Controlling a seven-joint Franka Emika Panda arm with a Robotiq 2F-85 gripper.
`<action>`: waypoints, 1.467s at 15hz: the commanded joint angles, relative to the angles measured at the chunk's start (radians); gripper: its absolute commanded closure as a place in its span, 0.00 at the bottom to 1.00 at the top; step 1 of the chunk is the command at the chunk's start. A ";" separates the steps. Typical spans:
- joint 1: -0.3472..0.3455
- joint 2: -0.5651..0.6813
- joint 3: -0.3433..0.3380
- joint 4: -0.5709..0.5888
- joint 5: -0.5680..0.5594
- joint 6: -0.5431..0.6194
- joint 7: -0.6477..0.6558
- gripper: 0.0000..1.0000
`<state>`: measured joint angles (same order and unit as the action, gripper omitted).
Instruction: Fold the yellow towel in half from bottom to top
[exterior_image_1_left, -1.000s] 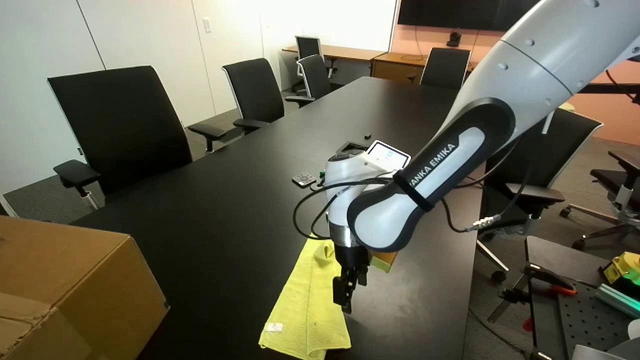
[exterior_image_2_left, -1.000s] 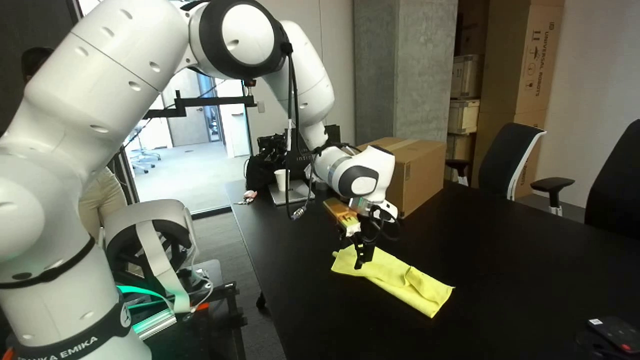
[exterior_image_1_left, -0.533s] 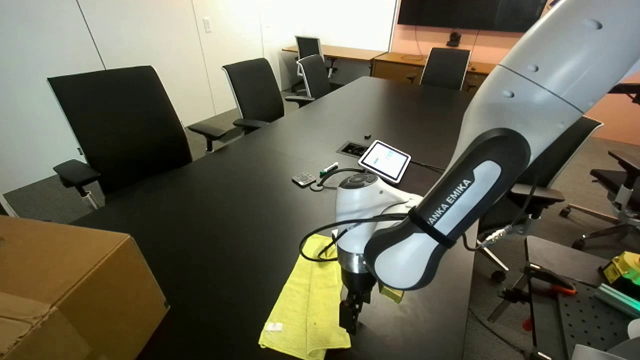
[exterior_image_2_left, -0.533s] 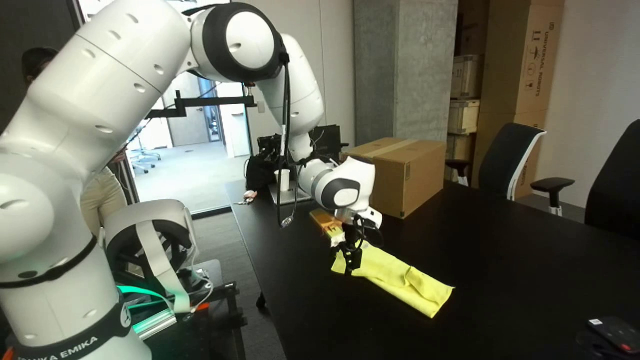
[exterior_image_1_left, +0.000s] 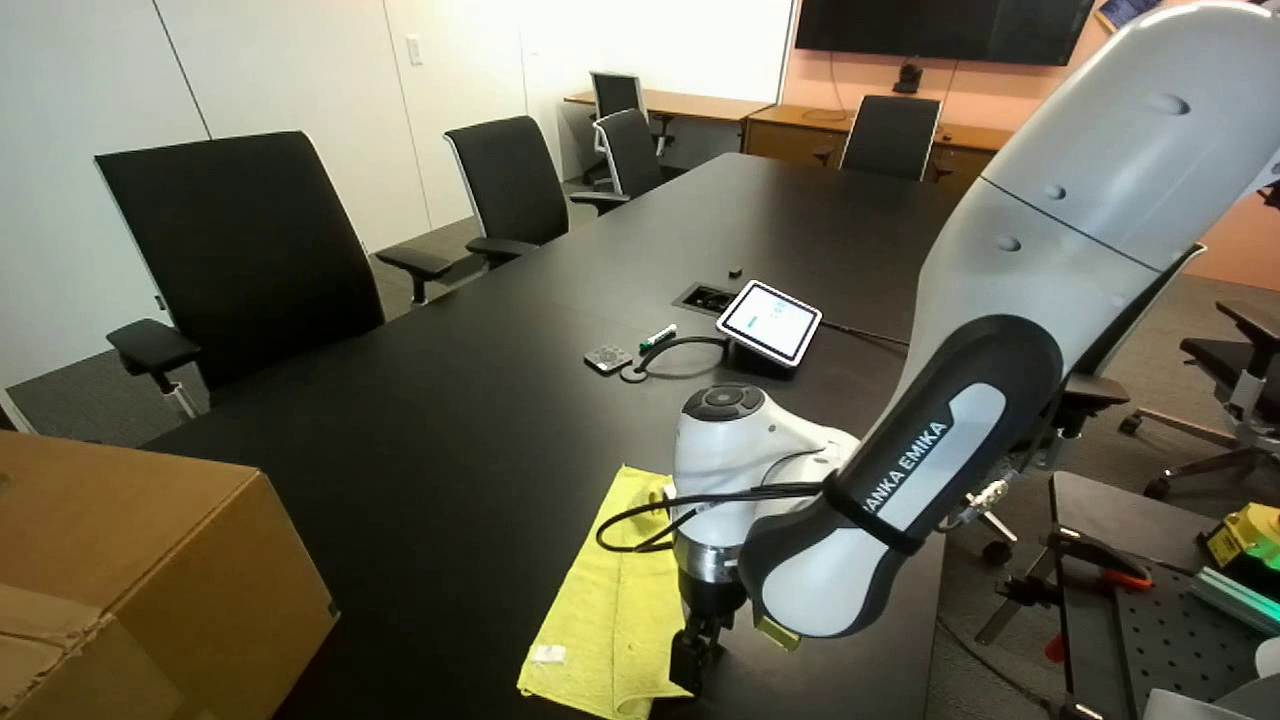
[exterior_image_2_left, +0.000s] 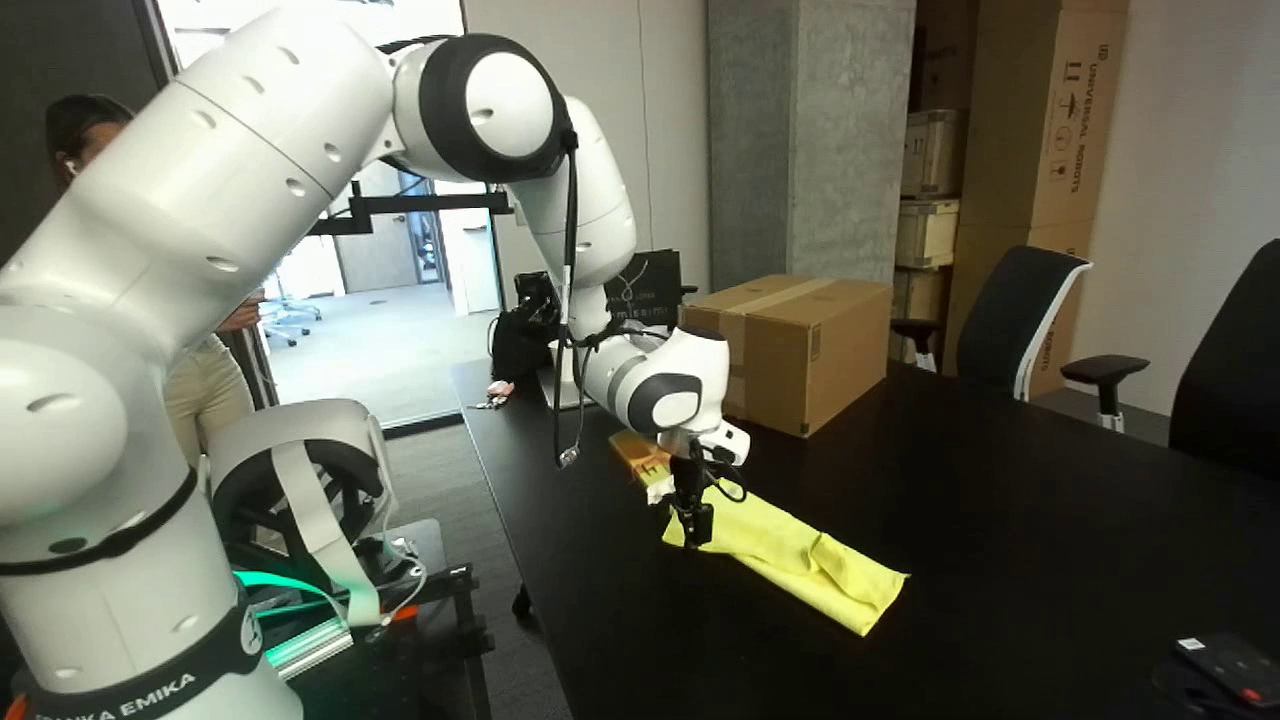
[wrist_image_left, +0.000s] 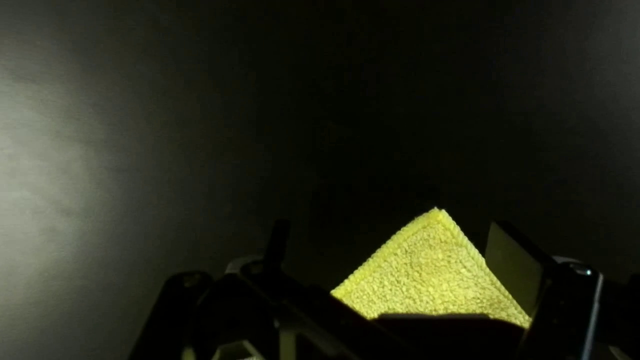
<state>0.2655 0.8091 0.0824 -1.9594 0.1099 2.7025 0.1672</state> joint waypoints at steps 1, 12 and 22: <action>0.054 0.020 -0.047 0.017 -0.040 0.053 0.065 0.00; 0.247 0.093 -0.216 0.060 -0.165 0.108 0.201 0.00; 0.341 0.116 -0.286 0.093 -0.235 0.086 0.245 0.00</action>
<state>0.5910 0.9035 -0.1887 -1.8929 -0.1020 2.7892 0.3873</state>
